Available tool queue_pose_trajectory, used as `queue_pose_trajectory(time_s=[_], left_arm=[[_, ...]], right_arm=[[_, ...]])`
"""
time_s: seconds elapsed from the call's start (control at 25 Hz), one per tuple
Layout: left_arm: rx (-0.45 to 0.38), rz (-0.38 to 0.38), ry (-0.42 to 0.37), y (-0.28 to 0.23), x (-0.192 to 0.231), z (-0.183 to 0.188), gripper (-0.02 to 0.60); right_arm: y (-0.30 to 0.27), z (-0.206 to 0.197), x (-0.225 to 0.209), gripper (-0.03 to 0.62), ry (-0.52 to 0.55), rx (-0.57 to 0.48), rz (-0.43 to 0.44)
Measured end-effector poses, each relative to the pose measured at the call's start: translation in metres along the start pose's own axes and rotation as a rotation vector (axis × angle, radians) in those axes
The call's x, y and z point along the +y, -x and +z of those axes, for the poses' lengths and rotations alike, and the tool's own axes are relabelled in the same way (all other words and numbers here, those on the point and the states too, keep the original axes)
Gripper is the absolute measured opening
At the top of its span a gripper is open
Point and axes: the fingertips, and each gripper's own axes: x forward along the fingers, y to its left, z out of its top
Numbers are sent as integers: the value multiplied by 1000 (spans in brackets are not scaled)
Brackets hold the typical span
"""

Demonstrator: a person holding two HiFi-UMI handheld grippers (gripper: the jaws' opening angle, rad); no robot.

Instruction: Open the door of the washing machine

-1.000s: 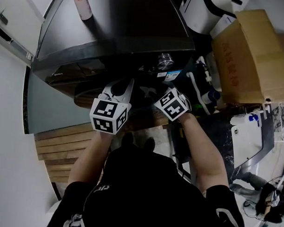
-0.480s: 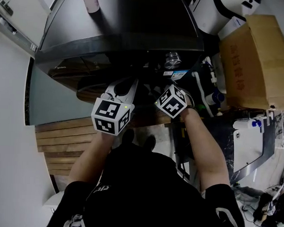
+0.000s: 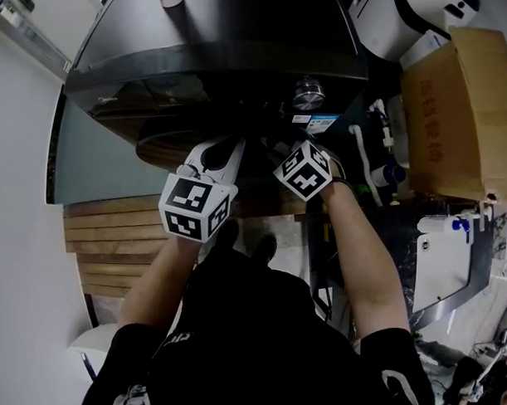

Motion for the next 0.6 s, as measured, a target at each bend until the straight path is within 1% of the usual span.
queue_pose_trajectory(time_s=[0.16, 0.32, 0.48, 0.6], left_arm=[[11, 44, 15, 11, -5, -15, 8], [20, 76, 39, 17, -11, -26, 8], [8, 102, 48, 28, -13, -29, 8], [-4, 113, 54, 40, -12, -28, 8]], right_arm=[[2, 0, 1, 160, 20, -11, -22], [5, 2, -3, 160, -30, -61, -25], [3, 2, -2, 161, -38, -50, -34], [2, -1, -1, 160, -72, -36, -32]])
